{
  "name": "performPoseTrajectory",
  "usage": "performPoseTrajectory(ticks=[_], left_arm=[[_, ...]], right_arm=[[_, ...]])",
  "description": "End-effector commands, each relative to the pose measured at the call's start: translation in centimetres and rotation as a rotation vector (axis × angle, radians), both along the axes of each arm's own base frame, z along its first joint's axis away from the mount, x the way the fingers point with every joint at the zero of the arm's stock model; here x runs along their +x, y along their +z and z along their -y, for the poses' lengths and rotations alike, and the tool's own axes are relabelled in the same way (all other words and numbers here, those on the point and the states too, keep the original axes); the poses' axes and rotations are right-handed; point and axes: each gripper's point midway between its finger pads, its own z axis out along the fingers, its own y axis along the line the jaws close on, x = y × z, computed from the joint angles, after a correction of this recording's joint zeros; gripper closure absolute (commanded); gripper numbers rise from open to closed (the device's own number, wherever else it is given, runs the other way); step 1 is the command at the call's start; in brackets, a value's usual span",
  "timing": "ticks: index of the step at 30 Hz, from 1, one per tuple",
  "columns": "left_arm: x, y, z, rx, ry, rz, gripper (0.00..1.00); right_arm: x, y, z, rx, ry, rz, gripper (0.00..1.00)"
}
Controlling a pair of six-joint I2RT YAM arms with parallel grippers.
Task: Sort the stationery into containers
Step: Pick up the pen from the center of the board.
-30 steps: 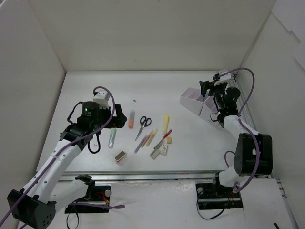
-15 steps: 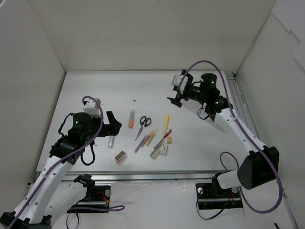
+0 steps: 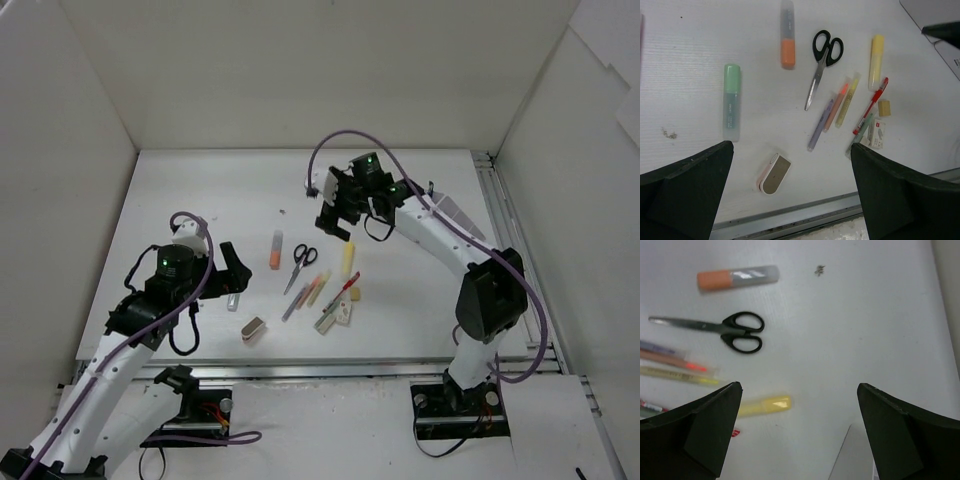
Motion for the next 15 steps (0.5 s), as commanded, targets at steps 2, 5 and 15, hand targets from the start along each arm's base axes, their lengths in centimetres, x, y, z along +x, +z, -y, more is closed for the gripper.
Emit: performPoseTrajectory(ticks=[2, 5, 15], left_arm=[[1.6, 0.8, 0.0, -0.01, 0.034, 0.045, 0.01], [1.8, 0.7, -0.5, 0.015, 0.052, 0.039, 0.01], [2.4, -0.4, 1.2, 0.002, -0.012, -0.034, 0.01]], right_arm=[[2.5, 9.1, 0.1, 0.345, -0.499, -0.054, 0.02], [2.2, 8.6, 3.0, 0.485, -0.874, -0.053, 0.02], [-4.6, -2.3, 6.0, 0.378, -1.411, -0.289, 0.02]])
